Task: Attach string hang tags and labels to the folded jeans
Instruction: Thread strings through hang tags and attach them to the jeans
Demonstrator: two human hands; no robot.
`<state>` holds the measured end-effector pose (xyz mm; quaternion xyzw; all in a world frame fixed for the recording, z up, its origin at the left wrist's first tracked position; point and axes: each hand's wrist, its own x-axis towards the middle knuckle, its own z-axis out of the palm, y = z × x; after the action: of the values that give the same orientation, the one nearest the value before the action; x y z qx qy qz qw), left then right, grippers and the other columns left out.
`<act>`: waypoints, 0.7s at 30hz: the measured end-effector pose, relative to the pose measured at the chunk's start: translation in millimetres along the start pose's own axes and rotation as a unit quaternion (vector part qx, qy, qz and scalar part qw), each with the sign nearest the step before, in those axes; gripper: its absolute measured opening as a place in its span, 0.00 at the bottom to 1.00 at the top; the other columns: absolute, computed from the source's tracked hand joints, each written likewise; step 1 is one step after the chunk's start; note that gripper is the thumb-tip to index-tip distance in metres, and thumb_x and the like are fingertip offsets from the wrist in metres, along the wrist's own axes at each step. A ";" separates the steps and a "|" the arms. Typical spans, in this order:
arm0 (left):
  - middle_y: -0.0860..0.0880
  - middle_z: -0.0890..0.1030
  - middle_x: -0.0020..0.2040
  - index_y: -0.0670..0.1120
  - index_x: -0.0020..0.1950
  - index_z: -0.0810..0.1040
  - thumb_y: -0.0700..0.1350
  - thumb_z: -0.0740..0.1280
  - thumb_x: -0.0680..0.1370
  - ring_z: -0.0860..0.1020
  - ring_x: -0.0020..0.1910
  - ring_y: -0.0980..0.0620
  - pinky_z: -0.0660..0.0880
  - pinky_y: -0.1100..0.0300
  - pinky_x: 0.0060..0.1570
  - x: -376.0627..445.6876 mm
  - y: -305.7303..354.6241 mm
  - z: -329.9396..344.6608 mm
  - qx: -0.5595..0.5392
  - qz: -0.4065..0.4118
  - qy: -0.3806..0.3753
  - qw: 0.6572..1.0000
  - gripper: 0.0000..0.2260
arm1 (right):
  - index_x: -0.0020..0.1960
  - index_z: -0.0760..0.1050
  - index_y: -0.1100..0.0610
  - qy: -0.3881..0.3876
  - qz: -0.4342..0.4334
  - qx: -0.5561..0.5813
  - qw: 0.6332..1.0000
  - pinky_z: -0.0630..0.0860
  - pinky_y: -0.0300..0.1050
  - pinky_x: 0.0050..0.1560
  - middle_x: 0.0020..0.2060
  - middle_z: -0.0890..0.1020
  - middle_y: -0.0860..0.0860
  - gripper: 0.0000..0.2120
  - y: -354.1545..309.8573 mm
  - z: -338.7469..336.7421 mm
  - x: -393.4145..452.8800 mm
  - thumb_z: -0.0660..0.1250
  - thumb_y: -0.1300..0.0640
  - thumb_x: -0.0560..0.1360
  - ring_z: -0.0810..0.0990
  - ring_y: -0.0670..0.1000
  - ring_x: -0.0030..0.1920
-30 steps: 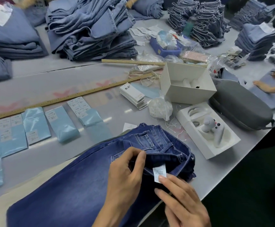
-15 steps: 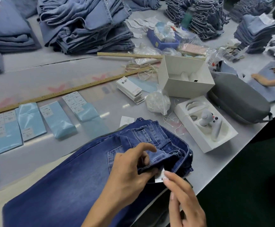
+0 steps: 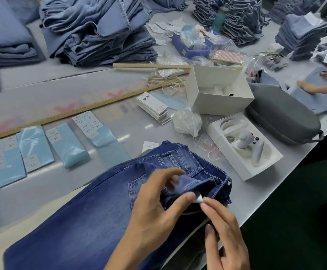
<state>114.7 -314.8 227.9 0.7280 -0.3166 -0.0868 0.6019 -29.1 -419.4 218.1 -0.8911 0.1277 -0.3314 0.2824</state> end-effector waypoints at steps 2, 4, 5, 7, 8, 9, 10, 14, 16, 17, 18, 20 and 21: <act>0.50 0.77 0.61 0.60 0.62 0.75 0.53 0.70 0.77 0.79 0.59 0.46 0.78 0.56 0.55 -0.2 3.3 -1.1 -0.077 0.004 0.139 0.987 0.14 | 0.71 0.72 0.54 0.013 -0.019 -0.052 0.998 0.74 0.45 0.68 0.70 0.75 0.51 0.22 7.6 -7.3 9.8 0.63 0.63 0.78 0.75 0.54 0.70; 0.44 0.76 0.63 0.60 0.63 0.75 0.49 0.68 0.78 0.78 0.61 0.43 0.77 0.58 0.58 -0.1 0.6 -5.9 -0.104 -0.003 0.265 0.959 0.14 | 0.71 0.71 0.55 0.047 -0.027 -0.097 0.994 0.77 0.50 0.65 0.71 0.74 0.54 0.23 17.1 -16.9 22.0 0.65 0.64 0.77 0.75 0.56 0.69; 0.45 0.75 0.64 0.59 0.63 0.74 0.48 0.67 0.79 0.77 0.62 0.43 0.75 0.60 0.59 0.4 -3.2 -9.3 -0.079 -0.004 0.305 0.949 0.14 | 0.71 0.71 0.56 0.061 -0.033 -0.112 0.991 0.78 0.55 0.62 0.70 0.74 0.54 0.23 19.8 -20.4 27.9 0.65 0.65 0.76 0.76 0.57 0.68; 0.48 0.72 0.68 0.56 0.66 0.74 0.48 0.65 0.79 0.74 0.68 0.46 0.72 0.60 0.64 -0.7 -15.1 -15.4 -0.011 -0.007 0.329 0.944 0.16 | 0.70 0.72 0.56 0.063 -0.057 -0.120 0.989 0.79 0.62 0.59 0.70 0.73 0.54 0.21 17.9 -23.3 36.7 0.64 0.64 0.78 0.76 0.57 0.68; 0.49 0.70 0.71 0.53 0.68 0.74 0.48 0.65 0.79 0.71 0.72 0.48 0.69 0.59 0.68 -1.9 -21.5 -15.5 0.027 -0.008 0.304 0.952 0.17 | 0.69 0.74 0.56 0.051 -0.069 -0.118 0.989 0.78 0.63 0.59 0.70 0.73 0.53 0.19 14.0 -22.7 40.3 0.63 0.63 0.78 0.75 0.57 0.69; 0.48 0.69 0.74 0.50 0.70 0.75 0.49 0.64 0.79 0.68 0.75 0.49 0.65 0.58 0.72 -3.6 -28.1 -13.3 0.077 -0.008 0.259 0.963 0.19 | 0.68 0.76 0.56 0.041 -0.077 -0.114 0.990 0.78 0.65 0.59 0.71 0.72 0.53 0.19 9.2 -21.7 44.9 0.63 0.63 0.79 0.74 0.57 0.70; 0.47 0.68 0.77 0.49 0.71 0.75 0.50 0.63 0.79 0.66 0.77 0.50 0.62 0.56 0.75 -5.7 -35.1 -9.3 0.148 -0.008 0.199 0.969 0.20 | 0.68 0.77 0.56 0.034 -0.085 -0.109 0.990 0.78 0.66 0.59 0.72 0.71 0.54 0.18 5.0 -20.0 50.9 0.62 0.62 0.79 0.73 0.57 0.71; 0.50 0.74 0.73 0.52 0.70 0.79 0.53 0.57 0.80 0.73 0.73 0.48 0.59 0.46 0.73 -13.4 -54.8 1.6 0.345 -0.019 0.022 0.938 0.21 | 0.77 0.66 0.55 -0.052 -0.069 -0.119 0.989 0.68 0.65 0.71 0.79 0.62 0.53 0.26 -5.5 -5.3 80.3 0.61 0.53 0.80 0.62 0.57 0.78; 0.51 0.76 0.72 0.52 0.69 0.80 0.54 0.58 0.80 0.74 0.72 0.49 0.60 0.46 0.71 -12.2 -54.6 -1.9 0.346 -0.034 0.002 0.938 0.21 | 0.83 0.47 0.50 -0.246 -0.024 -0.208 0.946 0.49 0.53 0.80 0.82 0.45 0.48 0.32 7.5 9.5 95.2 0.53 0.42 0.82 0.48 0.52 0.82; 0.51 0.77 0.71 0.53 0.69 0.80 0.54 0.59 0.80 0.74 0.72 0.49 0.61 0.46 0.71 -11.8 -55.6 -2.1 0.355 -0.032 0.006 0.934 0.20 | 0.81 0.36 0.46 -0.331 0.010 -0.228 0.915 0.39 0.47 0.80 0.80 0.35 0.43 0.32 14.7 15.7 95.3 0.46 0.38 0.83 0.40 0.47 0.81; 0.51 0.77 0.71 0.53 0.68 0.80 0.54 0.59 0.79 0.74 0.71 0.49 0.62 0.46 0.70 -12.0 -56.8 -1.8 0.366 -0.027 0.001 0.930 0.20 | 0.77 0.29 0.44 -0.394 0.042 -0.235 0.888 0.34 0.41 0.78 0.77 0.31 0.39 0.30 21.9 18.3 91.9 0.40 0.36 0.82 0.36 0.44 0.80; 0.51 0.78 0.71 0.54 0.66 0.82 0.55 0.61 0.78 0.75 0.70 0.50 0.64 0.47 0.69 -12.6 -56.7 -1.1 0.358 -0.031 -0.010 0.933 0.19 | 0.80 0.37 0.47 -0.388 0.053 -0.192 0.900 0.38 0.34 0.74 0.79 0.39 0.41 0.33 31.3 27.1 89.1 0.35 0.33 0.80 0.44 0.42 0.80; 0.52 0.78 0.70 0.55 0.65 0.82 0.55 0.62 0.77 0.76 0.70 0.51 0.65 0.49 0.69 -12.7 -59.5 -1.3 0.352 -0.025 0.001 0.936 0.19 | 0.82 0.50 0.49 -0.387 0.036 -0.195 0.900 0.43 0.34 0.73 0.80 0.47 0.43 0.38 30.3 31.9 92.1 0.33 0.31 0.79 0.51 0.42 0.80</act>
<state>126.5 -302.1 169.6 0.9010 -0.3081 0.0160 0.3051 59.7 -468.7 228.3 -0.9812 0.1020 0.0816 0.1420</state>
